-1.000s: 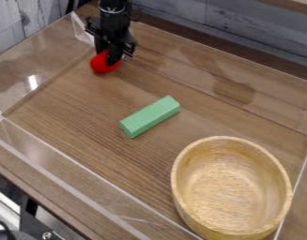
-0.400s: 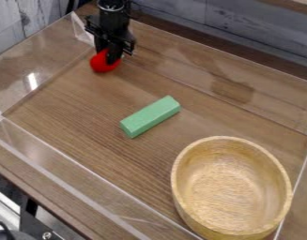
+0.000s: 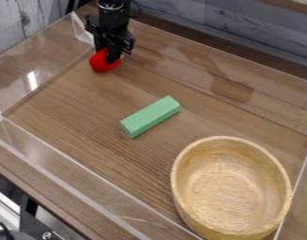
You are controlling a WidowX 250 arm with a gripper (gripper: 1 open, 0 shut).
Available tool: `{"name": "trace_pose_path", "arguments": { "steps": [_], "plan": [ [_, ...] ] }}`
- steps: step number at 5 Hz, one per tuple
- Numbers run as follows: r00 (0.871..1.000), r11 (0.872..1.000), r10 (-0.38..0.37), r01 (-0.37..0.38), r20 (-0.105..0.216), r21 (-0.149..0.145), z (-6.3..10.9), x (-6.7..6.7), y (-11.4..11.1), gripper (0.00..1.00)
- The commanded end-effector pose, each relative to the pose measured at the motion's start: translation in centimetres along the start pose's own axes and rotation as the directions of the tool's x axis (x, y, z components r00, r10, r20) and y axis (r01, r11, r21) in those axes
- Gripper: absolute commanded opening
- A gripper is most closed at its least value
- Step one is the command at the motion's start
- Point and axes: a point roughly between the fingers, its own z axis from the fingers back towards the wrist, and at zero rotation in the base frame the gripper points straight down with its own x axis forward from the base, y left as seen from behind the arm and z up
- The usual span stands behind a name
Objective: Move the red object to the left side of the table
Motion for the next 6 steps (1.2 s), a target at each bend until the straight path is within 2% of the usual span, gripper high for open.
{"name": "trace_pose_path", "arguments": {
  "steps": [1, 3, 6],
  "plan": [
    [0.998, 0.998, 0.057, -0.057, -0.035, -0.020, 0.0, -1.6, 0.5, 0.00],
    [0.993, 0.994, 0.103, -0.104, -0.051, -0.037, 1.8, -2.4, 0.3, 0.00],
    [0.988, 0.989, 0.126, -0.132, -0.088, -0.061, 3.1, -3.4, -0.1, 0.00]
  ]
}}
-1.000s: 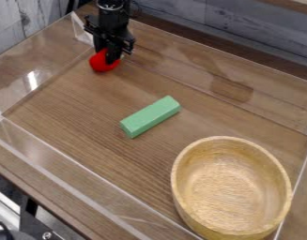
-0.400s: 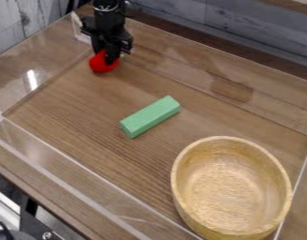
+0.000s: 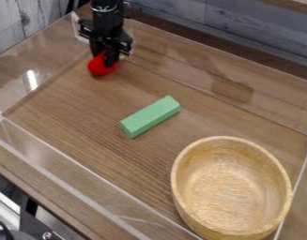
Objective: Move the red object to the left side of the table
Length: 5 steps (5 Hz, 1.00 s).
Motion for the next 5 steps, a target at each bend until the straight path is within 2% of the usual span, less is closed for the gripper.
{"name": "trace_pose_path", "arguments": {
  "steps": [1, 5],
  "plan": [
    [0.999, 0.999, 0.036, -0.036, 0.019, 0.002, 1.69, -0.20, 0.55, 0.00],
    [0.999, 0.998, 0.052, -0.052, -0.005, -0.017, 1.91, -0.18, 0.80, 0.00]
  ]
}}
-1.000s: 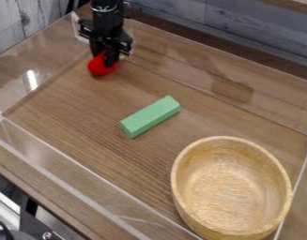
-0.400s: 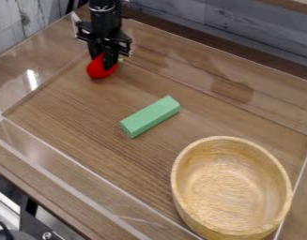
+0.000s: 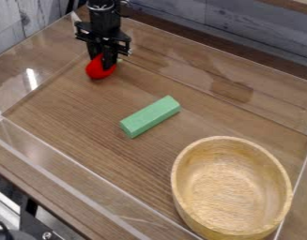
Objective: Move the red object to the left side of the table
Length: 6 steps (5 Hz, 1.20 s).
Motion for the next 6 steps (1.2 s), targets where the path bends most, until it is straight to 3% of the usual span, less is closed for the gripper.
{"name": "trace_pose_path", "arguments": {
  "steps": [1, 6],
  "plan": [
    [0.999, 1.000, 0.027, -0.028, 0.034, 0.007, 1.50, 0.32, 0.82, 0.00],
    [0.999, 0.999, 0.032, -0.032, 0.020, -0.011, 1.87, 0.50, 1.07, 0.00]
  ]
}}
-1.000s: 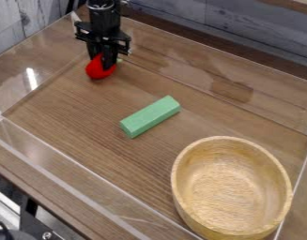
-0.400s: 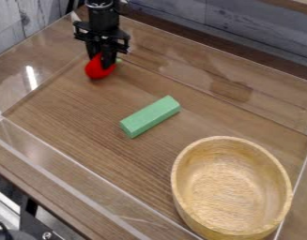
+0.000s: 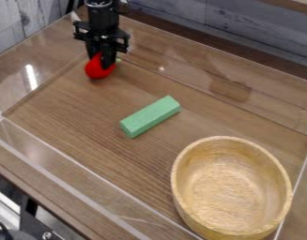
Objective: Move the red object to the left side of the table
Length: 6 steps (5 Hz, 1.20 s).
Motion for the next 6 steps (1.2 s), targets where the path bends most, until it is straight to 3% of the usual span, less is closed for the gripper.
{"name": "trace_pose_path", "arguments": {
  "steps": [1, 2, 6],
  "plan": [
    [0.999, 1.000, 0.015, -0.016, 0.046, 0.008, 1.9, 0.4, 0.7, 0.00],
    [0.999, 1.000, 0.015, -0.016, 0.045, 0.004, 2.1, 0.4, 0.7, 0.00],
    [0.998, 0.998, 0.062, -0.063, 0.010, 0.023, 0.0, 0.8, 3.0, 0.00]
  ]
}}
